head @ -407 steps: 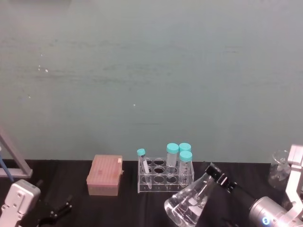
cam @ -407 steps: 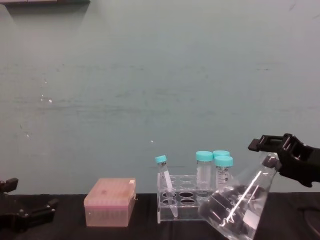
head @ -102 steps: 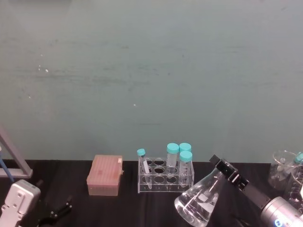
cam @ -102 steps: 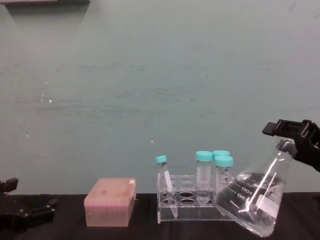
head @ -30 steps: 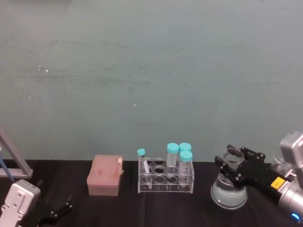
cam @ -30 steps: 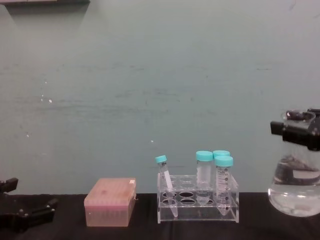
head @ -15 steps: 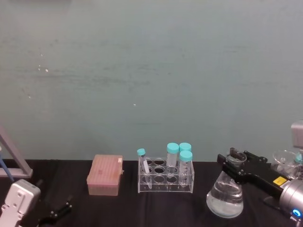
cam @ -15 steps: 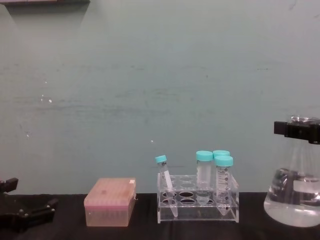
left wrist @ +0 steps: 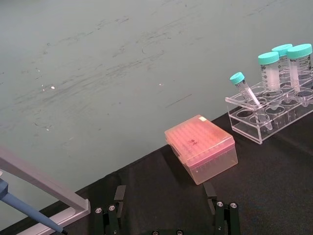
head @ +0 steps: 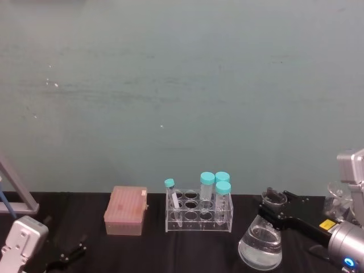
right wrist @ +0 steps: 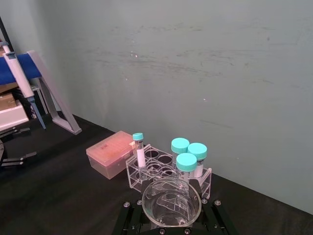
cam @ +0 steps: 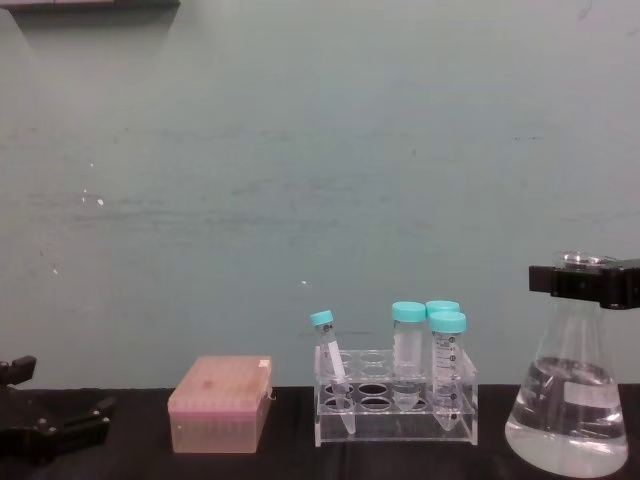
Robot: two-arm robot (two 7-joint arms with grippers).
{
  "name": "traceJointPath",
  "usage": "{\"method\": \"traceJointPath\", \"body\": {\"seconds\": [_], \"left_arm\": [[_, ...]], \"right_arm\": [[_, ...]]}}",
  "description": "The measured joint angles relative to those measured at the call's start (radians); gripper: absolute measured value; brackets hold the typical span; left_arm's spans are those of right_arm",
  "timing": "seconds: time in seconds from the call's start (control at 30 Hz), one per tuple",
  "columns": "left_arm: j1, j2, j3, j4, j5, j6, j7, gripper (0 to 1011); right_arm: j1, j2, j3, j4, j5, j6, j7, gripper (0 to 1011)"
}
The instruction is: Pick up the beaker with the right gripper, shake it three times, and then put it down.
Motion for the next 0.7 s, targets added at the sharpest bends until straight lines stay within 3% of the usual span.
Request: {"method": "traceJointPath", "body": {"seconds": [0.7], "left_arm": [[0.0, 0.0, 0.0, 0.0, 0.0, 0.0, 0.0, 1000]], "right_arm": [[0.001, -0.002, 0.006, 0.002, -0.003, -0.006, 0.002, 478]]}}
